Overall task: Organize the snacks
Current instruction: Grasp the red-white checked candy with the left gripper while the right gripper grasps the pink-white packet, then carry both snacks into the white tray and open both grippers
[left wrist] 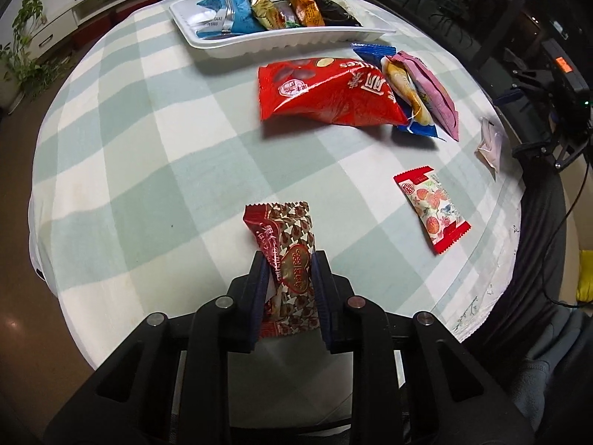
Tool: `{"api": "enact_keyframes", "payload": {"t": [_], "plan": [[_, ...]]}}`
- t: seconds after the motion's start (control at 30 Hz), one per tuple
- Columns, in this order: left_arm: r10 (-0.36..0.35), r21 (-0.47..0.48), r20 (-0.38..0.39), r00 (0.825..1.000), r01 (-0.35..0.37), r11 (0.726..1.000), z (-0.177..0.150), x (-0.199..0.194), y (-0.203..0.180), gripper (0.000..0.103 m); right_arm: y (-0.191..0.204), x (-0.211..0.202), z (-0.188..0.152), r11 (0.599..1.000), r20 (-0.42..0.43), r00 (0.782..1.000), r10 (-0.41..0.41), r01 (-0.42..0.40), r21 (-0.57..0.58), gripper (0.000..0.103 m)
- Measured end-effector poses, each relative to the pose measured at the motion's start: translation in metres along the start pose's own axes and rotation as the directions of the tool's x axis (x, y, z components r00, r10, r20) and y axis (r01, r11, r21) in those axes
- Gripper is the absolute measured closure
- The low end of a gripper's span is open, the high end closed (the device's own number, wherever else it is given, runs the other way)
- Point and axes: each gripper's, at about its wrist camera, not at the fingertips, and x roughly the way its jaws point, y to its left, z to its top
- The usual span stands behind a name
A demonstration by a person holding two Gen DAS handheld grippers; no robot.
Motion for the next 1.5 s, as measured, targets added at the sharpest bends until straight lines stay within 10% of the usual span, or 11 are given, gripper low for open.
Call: {"api": "enact_keyframes", "payload": {"t": [0.6,0.73,0.93,1.5], "plan": [[0.067,0.01,-0.049,0.997,-0.067,0.998,0.008,0.009,-0.01,0.08,-0.013,0.047,0.016,0.987,-0.177,0.98,0.094,-0.115,-0.111,0.029],[0.093,0.003,-0.029,0.995,-0.093,0.996,0.006,0.009,-0.014,0.082,-0.012,0.042,0.025,0.986,-0.182,0.979,0.095,-0.118,-0.12,0.051],[0.083,-0.013,-0.014,0.996,-0.083,0.996,0.005,0.008,-0.014,0.088,-0.007,0.032,0.02,0.989,-0.145,0.986,0.087,-0.103,-0.102,0.077],[0.009,-0.102,0.109,0.994,0.002,0.995,0.008,-0.017,-0.004,0.089,-0.001,-0.008,0.01,0.977,0.199,0.969,0.145,-0.172,0.127,0.08]]}}
